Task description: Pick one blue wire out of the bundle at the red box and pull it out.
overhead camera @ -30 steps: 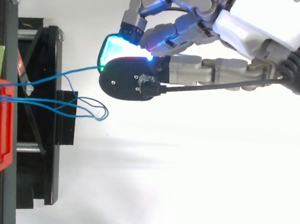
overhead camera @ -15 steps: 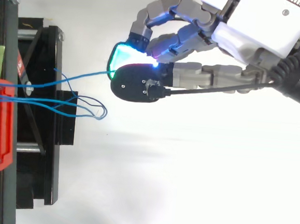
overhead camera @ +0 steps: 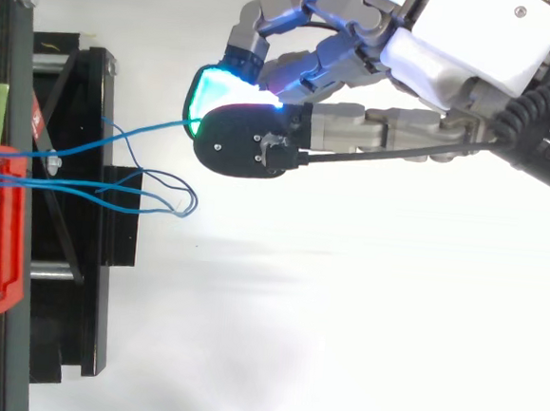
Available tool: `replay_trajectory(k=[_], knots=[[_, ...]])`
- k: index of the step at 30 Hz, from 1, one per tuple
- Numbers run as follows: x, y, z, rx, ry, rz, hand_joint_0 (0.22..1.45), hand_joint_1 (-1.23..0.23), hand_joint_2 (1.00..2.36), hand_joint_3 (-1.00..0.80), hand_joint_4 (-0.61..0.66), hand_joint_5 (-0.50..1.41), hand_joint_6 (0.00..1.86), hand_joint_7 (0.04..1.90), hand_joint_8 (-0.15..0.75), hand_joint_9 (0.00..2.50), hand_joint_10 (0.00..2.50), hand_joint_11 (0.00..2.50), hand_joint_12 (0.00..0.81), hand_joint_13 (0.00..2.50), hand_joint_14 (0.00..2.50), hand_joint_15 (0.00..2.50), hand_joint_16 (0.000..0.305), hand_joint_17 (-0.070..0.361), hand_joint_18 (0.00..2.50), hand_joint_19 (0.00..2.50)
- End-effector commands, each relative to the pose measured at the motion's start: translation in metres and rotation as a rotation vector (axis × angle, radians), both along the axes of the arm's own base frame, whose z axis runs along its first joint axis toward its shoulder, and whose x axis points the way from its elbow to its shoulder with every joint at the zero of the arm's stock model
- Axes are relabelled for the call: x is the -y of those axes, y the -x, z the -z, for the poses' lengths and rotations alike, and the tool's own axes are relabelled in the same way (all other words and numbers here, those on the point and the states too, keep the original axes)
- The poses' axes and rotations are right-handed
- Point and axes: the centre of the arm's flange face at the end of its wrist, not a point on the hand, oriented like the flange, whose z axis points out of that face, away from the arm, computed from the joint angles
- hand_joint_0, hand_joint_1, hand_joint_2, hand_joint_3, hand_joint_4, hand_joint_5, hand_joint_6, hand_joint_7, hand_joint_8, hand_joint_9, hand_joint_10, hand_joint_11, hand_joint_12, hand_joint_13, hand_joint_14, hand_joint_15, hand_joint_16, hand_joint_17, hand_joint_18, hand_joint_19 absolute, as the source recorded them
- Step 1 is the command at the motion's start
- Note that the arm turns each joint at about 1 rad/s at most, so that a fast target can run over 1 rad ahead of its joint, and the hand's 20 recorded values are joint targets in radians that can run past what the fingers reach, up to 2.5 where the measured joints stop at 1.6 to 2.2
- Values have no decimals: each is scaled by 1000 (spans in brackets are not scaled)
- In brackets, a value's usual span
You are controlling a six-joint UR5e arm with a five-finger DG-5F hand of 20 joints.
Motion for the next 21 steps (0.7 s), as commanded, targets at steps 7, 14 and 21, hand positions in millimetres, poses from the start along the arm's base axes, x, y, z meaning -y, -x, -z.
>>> replay_trajectory(k=[7, 14, 21], knots=[[-1, 0, -1, 0, 3, 1, 643, -835, 1007, 8, 60, -96, 937, 1018, 411, 930, 7, 473, 452, 712, 8, 292, 56, 125, 683, 254], [-1, 0, 0, -1, 4, 1, 644, -835, 1007, 6, 57, -96, 939, 1012, 414, 929, 7, 479, 451, 711, 8, 292, 55, 125, 681, 258], [-1, 0, 0, -1, 4, 1, 644, -835, 1007, 9, 61, -96, 940, 1006, 413, 930, 7, 468, 449, 710, 8, 289, 56, 125, 680, 259]])
